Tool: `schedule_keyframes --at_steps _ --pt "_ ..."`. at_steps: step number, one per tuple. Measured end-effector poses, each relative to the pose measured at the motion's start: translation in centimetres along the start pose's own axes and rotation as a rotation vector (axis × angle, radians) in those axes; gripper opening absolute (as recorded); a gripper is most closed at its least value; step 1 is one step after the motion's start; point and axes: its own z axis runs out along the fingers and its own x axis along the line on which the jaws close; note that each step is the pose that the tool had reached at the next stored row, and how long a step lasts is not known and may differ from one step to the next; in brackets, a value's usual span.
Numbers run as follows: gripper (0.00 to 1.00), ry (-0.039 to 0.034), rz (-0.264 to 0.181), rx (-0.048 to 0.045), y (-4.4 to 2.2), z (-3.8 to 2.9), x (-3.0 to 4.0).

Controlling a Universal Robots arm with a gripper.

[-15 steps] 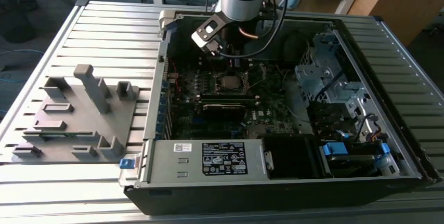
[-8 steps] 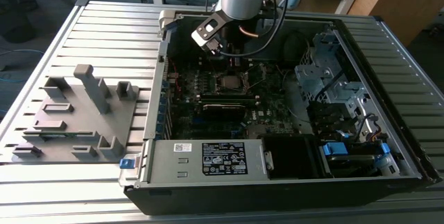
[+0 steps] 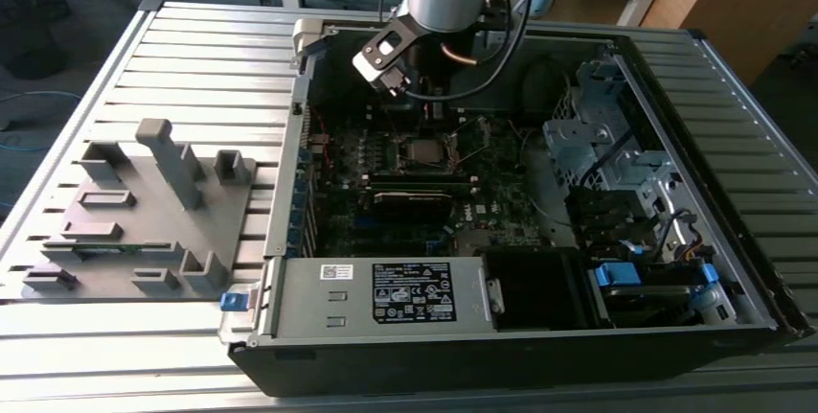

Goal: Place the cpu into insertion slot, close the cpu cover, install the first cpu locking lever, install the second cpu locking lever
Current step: 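Close the cpu cover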

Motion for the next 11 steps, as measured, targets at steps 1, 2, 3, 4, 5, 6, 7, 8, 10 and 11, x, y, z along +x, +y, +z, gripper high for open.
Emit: schedule_keyframes --at_steps 1,2,3,4,5,6,7,8,10,11 --pt "0.1 0.0 0.0 0.0 0.0 -0.11 0.0" --pt "0.1 -0.0001 0.0 0.0001 0.0 -0.13 0.0" --pt "0.1 -0.0002 0.0 0.0001 0.0 -0.15 0.0" --pt "0.1 -0.0003 0.0 0.0001 0.0 -0.17 0.0" --pt "0.1 0.0 0.0 0.0 0.0 -0.19 0.0" --pt "0.1 0.0 0.0 0.0 0.0 -0.26 0.01" --pt "0.1 -0.0001 0.0 0.0 0.0 -0.32 0.0" --pt "0.1 -0.0002 0.0 0.0001 0.0 -0.33 0.0" --pt "0.1 -0.0001 0.0 0.0001 0.01 -0.37 0.01" --pt "0.1 -0.0001 0.0 0.0 0.01 -0.39 0.01"
